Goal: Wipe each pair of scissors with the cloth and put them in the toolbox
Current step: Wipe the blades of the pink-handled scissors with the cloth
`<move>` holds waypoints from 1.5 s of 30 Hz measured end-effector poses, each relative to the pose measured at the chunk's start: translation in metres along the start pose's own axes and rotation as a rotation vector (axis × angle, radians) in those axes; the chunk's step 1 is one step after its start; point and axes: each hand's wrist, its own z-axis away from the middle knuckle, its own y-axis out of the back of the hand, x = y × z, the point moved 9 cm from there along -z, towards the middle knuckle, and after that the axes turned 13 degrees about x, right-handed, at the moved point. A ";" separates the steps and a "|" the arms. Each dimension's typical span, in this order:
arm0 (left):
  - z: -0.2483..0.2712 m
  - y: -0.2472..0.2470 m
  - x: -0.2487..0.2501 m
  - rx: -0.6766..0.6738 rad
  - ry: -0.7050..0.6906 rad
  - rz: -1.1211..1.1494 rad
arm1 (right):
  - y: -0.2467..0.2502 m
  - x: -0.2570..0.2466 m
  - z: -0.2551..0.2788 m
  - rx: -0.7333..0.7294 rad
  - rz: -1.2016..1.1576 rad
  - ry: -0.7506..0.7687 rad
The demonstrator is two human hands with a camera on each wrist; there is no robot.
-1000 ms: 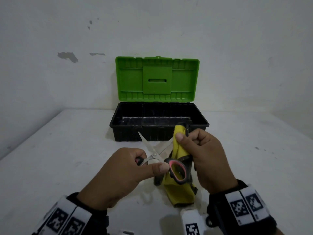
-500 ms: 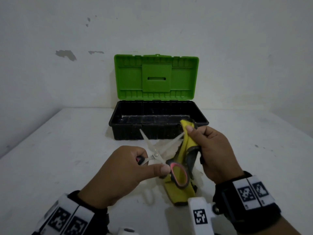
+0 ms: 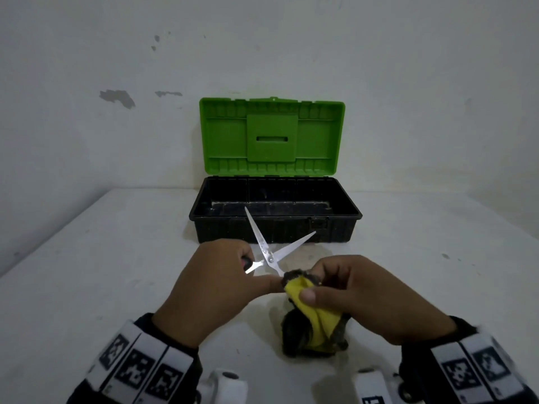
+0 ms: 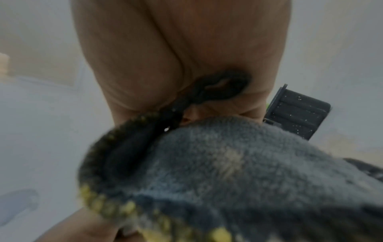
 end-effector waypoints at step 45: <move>0.013 0.003 -0.009 0.274 0.550 0.948 | 0.092 -0.050 0.017 0.717 0.057 0.223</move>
